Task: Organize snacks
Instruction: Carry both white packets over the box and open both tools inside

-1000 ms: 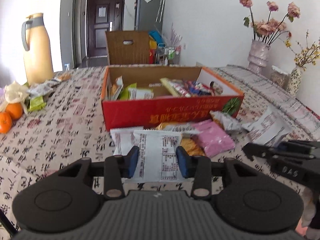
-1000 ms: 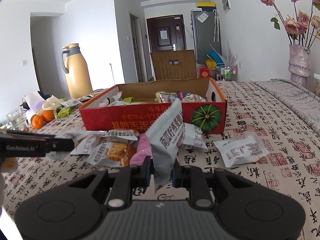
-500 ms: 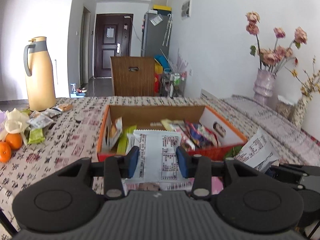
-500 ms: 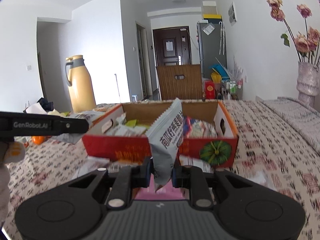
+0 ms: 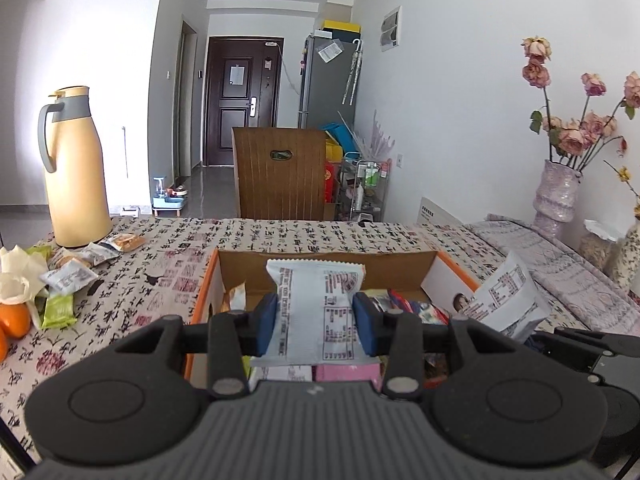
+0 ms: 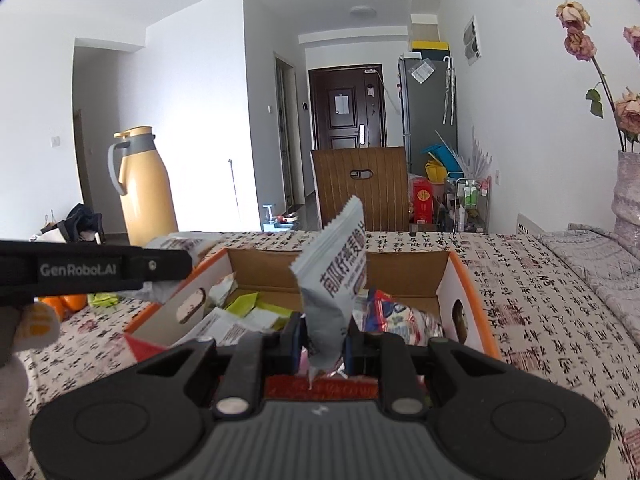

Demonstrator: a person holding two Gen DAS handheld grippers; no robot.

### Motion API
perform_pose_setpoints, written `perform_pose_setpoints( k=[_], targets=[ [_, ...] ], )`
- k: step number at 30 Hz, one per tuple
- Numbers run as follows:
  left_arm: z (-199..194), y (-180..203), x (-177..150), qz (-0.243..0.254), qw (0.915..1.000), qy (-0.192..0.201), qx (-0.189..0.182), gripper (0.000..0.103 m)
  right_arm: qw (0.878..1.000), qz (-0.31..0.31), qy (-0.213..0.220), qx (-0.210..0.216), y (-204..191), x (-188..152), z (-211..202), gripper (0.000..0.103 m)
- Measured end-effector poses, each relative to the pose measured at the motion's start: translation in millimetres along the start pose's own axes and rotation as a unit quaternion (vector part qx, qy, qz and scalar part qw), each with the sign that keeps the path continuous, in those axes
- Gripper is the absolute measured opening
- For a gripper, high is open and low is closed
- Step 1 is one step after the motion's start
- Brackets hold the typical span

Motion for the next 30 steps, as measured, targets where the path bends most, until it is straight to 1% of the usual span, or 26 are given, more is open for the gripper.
perform_pose_setpoints(
  k=[5,9,13,16,17,18,19,20,21,22,23,30],
  targets=[
    [24,-7,1,-0.009,0.9999,-0.003,0.013,0.042,1.0,0.008,-0.003,-0.006,9,5,24,0.018],
    [42,-15,-10,-0.016,0.9995,-0.009,0.027,0.042,1.0,0.013,-0.005,-0.014,19,5,44,0.019],
    [58,-21,-24,-0.024,0.9992,-0.019,0.026,0.042,1.0,0.02,-0.014,-0.019,27,-3,58,0.019],
    [65,-23,-33,-0.03,0.9988,-0.03,0.023,0.043,0.999,0.019,-0.024,-0.029,30,-11,67,0.024],
    [65,-25,-34,-0.033,0.9988,-0.028,0.023,0.051,0.999,0.019,-0.027,-0.033,31,-12,68,0.029],
    [64,-28,-34,-0.037,0.9987,-0.025,0.025,0.065,0.999,0.021,-0.029,-0.034,33,-14,69,0.047],
    [62,-31,-34,-0.042,0.9985,-0.019,0.029,0.075,0.999,0.023,-0.028,-0.035,34,-14,68,0.069],
    [58,-32,-32,-0.047,0.9983,-0.011,0.033,0.093,0.999,0.024,-0.023,-0.038,35,-13,67,0.08],
    [54,-35,-30,-0.052,0.9978,0.002,0.04,0.1,0.999,0.024,-0.017,-0.043,36,-13,65,0.099],
    [49,-37,-28,-0.055,0.9974,0.013,0.045,0.1,0.999,0.023,-0.011,-0.047,37,-11,63,0.103],
    [46,-38,-26,-0.056,0.9972,0.019,0.045,0.103,0.998,0.023,-0.004,-0.051,38,-10,61,0.103],
    [44,-40,-24,-0.061,0.9966,0.021,0.053,0.103,0.998,0.03,-0.003,-0.057,43,-10,60,0.103]
  ],
)
Point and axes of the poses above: each gripper's, at about its wrist camera, not at the fingertips, and z roughly the way its jaws point, y to its right, x to its top, the point moved 10 cm from there along z, roughly the way its jaws point, and after that the axes turned 9 degrees about z, right-handed, at the moved point
